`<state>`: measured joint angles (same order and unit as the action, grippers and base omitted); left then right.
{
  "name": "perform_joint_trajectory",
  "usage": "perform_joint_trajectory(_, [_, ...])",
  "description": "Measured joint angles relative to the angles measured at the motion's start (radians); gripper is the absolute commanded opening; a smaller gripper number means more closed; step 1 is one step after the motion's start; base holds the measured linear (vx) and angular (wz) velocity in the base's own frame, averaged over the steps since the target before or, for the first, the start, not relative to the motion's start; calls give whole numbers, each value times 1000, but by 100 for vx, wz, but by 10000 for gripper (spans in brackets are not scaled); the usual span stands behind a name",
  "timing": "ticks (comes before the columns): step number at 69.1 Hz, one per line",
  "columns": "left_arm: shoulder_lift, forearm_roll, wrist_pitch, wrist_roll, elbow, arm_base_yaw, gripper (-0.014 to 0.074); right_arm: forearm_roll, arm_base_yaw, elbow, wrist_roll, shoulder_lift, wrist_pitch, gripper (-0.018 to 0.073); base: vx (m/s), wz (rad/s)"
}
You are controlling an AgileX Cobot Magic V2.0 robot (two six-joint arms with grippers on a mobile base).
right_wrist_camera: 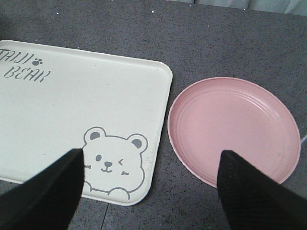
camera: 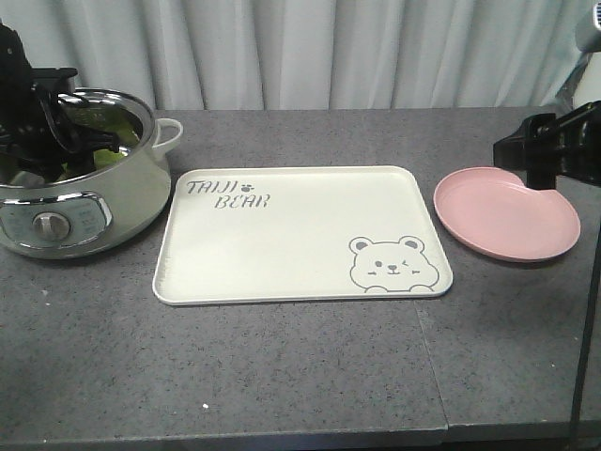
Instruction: Transfer vegetables to tray and serve
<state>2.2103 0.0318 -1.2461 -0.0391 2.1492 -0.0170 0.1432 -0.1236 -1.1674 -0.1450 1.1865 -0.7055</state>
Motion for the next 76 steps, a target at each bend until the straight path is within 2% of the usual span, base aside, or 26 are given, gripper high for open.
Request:
perform_joint_trajectory(7, [2, -5, 3, 3, 0, 0, -10, 0, 0, 0, 0, 0, 0, 517, 0, 0])
perform_joint_trajectory(33, [-6, 1, 4, 18, 0, -3, -7, 36, 0, 0, -26, 0, 1, 517, 0, 0])
perform_joint_trajectory(45, [-76, 21, -1, 19, 0, -3, -7, 50, 0, 0, -36, 0, 16, 517, 0, 0])
perform_joint_trajectory(50, [-124, 31, 3, 19, 0, -3, -7, 93, 0, 0, -55, 0, 44, 517, 0, 0])
perform_joint_trajectory(57, [-202, 49, 8, 19, 0, -3, -7, 224, 0, -9, -146, 2, 70, 517, 0, 0])
perform_joint_trajectory(67, [-304, 119, 7, 20, 0, -3, -7, 566, 0, -47, -384, 16, 80, 517, 0, 0])
perform_joint_trajectory(76, [-391, 256, -3, 57, 0, -3, -7, 895, 0, -100, -613, 60, 51, 517, 0, 0])
